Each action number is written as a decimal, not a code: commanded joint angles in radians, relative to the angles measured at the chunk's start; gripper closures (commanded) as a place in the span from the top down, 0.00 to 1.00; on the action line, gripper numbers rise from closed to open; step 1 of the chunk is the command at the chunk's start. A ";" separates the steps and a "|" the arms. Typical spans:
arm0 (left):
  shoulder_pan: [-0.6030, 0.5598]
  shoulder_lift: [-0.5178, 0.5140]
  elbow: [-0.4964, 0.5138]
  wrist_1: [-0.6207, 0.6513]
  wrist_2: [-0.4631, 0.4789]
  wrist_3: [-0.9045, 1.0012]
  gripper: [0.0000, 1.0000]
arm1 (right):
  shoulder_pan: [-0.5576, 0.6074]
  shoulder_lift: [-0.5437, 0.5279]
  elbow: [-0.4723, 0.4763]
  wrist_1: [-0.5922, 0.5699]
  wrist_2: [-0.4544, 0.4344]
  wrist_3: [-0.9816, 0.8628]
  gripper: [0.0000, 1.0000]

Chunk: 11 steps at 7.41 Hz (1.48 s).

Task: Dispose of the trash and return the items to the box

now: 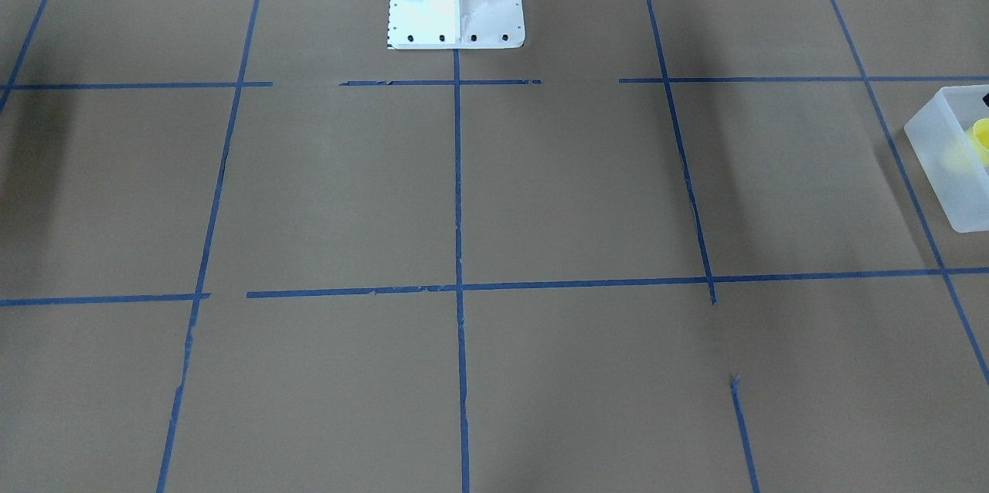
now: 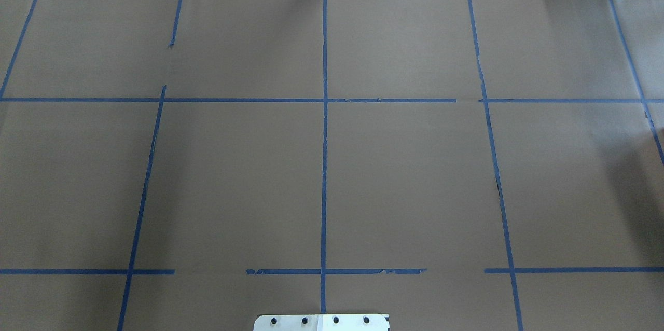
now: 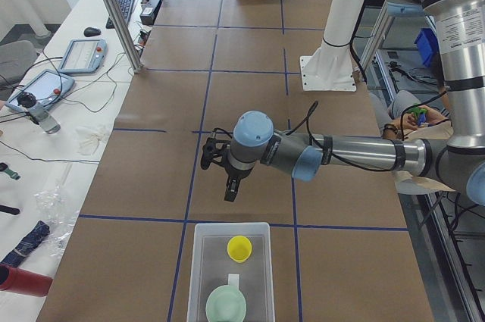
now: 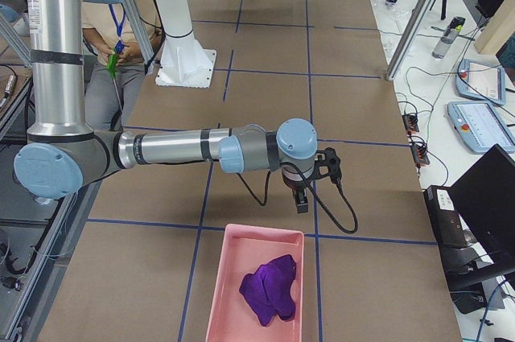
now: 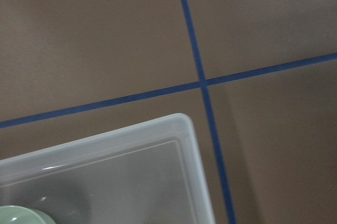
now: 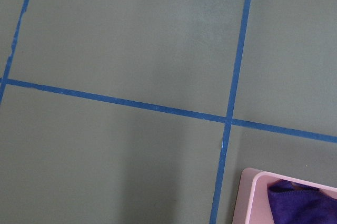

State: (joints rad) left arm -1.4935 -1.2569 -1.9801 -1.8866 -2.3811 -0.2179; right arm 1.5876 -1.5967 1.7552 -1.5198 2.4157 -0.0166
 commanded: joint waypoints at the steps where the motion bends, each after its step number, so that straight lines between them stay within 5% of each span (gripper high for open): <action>1: 0.006 0.048 -0.155 0.043 -0.007 -0.036 1.00 | -0.011 0.003 -0.010 -0.026 -0.023 0.006 1.00; 3: 0.027 0.045 -0.137 0.029 -0.050 -0.051 1.00 | -0.064 0.009 0.006 -0.097 0.002 0.004 1.00; 5: 0.029 0.001 0.152 -0.152 -0.047 0.128 1.00 | -0.071 -0.002 0.092 -0.133 0.026 0.004 1.00; 6: 0.026 -0.006 0.165 -0.199 -0.046 0.126 1.00 | -0.074 0.004 0.104 -0.179 0.013 0.004 1.00; 7: 0.029 -0.022 0.158 -0.166 -0.046 0.120 1.00 | -0.078 -0.011 0.104 -0.178 0.010 0.001 1.00; 9: 0.029 -0.236 0.127 0.199 0.012 0.123 1.00 | -0.089 -0.019 0.104 -0.178 -0.018 -0.006 1.00; 10: 0.019 -0.257 0.083 0.257 0.143 0.129 1.00 | -0.098 -0.016 0.105 -0.178 -0.042 -0.006 1.00; 11: 0.019 -0.236 0.075 0.276 0.145 0.132 1.00 | -0.110 -0.019 0.104 -0.180 -0.075 -0.006 1.00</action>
State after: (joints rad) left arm -1.4706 -1.4832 -1.8802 -1.6798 -2.2893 -0.0917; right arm 1.4916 -1.6136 1.8595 -1.6982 2.3786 -0.0221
